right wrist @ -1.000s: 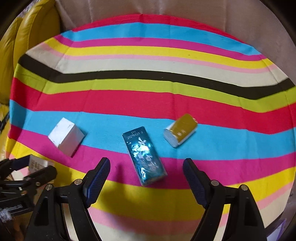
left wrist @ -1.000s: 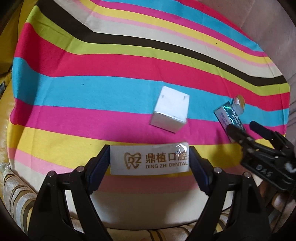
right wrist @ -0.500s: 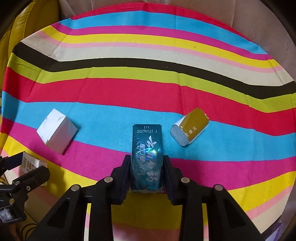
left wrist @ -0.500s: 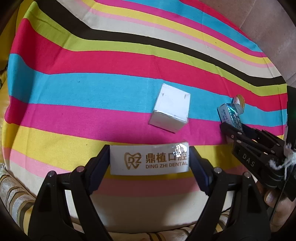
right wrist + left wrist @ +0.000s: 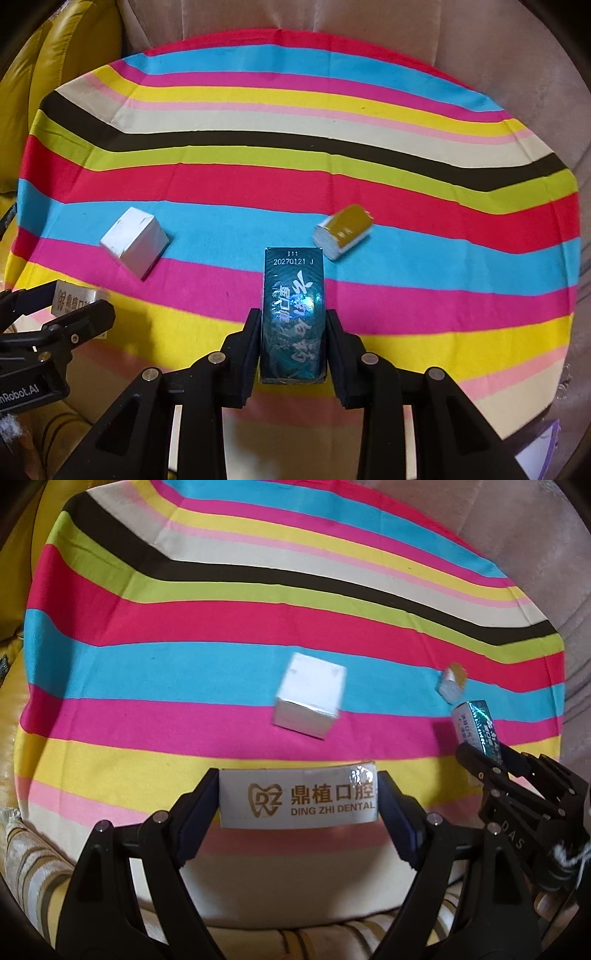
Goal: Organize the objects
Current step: 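Grasp the DING ZHI DENTAL box with the left tool while the right tool grasps the blue-green packet, then carry both items over the purple-rimmed box and open both tools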
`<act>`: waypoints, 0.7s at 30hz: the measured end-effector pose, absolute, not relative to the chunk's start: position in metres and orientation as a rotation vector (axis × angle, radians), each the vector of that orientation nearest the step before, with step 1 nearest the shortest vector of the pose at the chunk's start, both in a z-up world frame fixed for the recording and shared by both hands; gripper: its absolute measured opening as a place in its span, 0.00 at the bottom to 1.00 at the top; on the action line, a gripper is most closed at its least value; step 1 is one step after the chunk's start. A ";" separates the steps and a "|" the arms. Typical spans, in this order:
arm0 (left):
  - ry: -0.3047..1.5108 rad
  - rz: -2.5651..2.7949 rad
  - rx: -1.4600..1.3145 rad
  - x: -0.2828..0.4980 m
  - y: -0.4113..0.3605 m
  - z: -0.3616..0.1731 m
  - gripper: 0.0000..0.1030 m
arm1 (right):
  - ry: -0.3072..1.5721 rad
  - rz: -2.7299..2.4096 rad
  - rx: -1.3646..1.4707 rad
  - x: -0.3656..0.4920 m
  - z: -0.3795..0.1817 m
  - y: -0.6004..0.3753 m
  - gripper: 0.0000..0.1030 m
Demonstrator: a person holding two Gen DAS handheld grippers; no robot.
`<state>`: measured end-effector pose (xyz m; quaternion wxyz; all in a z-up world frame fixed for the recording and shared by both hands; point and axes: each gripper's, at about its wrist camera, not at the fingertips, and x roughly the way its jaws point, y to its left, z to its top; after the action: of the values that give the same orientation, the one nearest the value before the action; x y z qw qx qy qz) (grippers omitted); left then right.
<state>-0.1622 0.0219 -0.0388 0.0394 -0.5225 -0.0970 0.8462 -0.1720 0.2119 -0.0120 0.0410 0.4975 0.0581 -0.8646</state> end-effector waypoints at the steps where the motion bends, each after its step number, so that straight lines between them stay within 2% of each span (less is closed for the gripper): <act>1: -0.288 2.587 -1.592 -0.158 0.026 -0.036 0.82 | 0.173 -2.653 1.520 -0.168 -0.011 0.214 0.33; 13: -0.164 2.495 -1.502 -0.130 0.081 -0.010 0.82 | 0.044 -2.746 1.537 -0.100 0.008 0.269 0.33; 21: 0.001 2.355 -1.446 -0.104 0.155 0.003 0.82 | -0.039 -2.806 1.582 -0.050 0.014 0.315 0.33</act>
<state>-0.1041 0.1552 0.0025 0.1878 -0.5140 0.0005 0.8370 -0.0504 0.3150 0.0136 -0.0400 0.4908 -0.0122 -0.8703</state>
